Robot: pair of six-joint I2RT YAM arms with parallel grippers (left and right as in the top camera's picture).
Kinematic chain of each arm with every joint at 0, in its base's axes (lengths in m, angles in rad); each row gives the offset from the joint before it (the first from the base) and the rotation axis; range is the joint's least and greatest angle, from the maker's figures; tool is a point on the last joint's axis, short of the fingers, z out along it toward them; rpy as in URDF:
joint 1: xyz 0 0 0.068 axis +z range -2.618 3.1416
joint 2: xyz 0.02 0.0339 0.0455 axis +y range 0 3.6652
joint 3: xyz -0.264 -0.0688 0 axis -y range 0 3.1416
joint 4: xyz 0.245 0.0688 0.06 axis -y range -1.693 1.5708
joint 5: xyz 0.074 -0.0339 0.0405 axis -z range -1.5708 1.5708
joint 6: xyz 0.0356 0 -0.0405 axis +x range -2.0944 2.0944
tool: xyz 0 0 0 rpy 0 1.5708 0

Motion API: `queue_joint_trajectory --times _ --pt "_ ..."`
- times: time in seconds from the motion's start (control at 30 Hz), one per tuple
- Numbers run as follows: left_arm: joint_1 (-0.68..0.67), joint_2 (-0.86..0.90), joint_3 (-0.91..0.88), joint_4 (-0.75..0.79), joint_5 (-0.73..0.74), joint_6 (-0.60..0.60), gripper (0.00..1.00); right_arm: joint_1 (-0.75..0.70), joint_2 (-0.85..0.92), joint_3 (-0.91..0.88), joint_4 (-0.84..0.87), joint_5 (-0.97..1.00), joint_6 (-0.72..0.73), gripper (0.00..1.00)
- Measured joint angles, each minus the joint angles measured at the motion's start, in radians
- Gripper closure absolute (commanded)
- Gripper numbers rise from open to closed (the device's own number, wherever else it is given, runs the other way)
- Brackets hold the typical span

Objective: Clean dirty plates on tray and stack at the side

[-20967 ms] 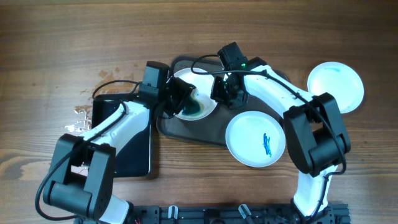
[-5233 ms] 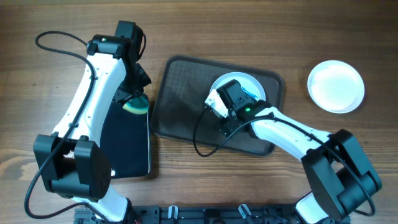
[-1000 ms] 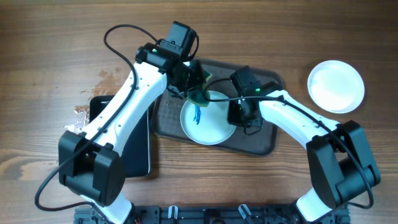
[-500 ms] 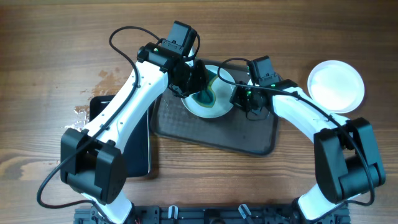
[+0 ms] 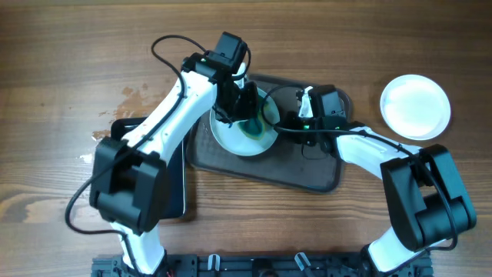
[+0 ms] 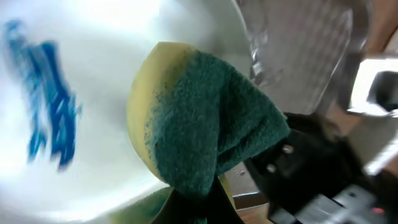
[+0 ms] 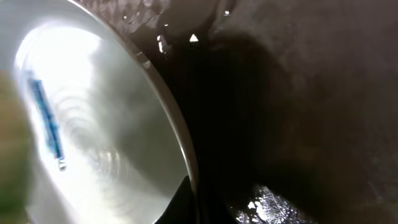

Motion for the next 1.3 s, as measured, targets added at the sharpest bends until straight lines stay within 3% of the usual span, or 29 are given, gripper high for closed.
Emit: queue_joint_trajectory --times 0.27,0.47,0.63,0.83,1.3 --pt "0.0 0.024 0.0 -0.001 -0.016 0.164 0.96 -0.026 0.0 0.0 -0.058 -0.008 -0.035 0.96" --pt "0.0 0.024 0.0 -0.002 -0.039 0.179 0.96 -0.108 -0.005 0.0 -0.13 0.036 -0.105 0.95" --pt "0.0 0.024 0.0 0.003 -0.048 0.183 0.96 -0.111 -0.049 0.009 -0.245 0.141 -0.237 0.95" --pt "0.0 0.024 0.0 0.024 -0.047 0.183 0.96 -0.111 -0.057 0.015 -0.26 0.2 -0.301 0.95" --pt "-0.004 0.217 -0.001 0.195 0.198 0.163 0.96 -0.111 -0.057 0.016 -0.266 0.2 -0.296 0.96"
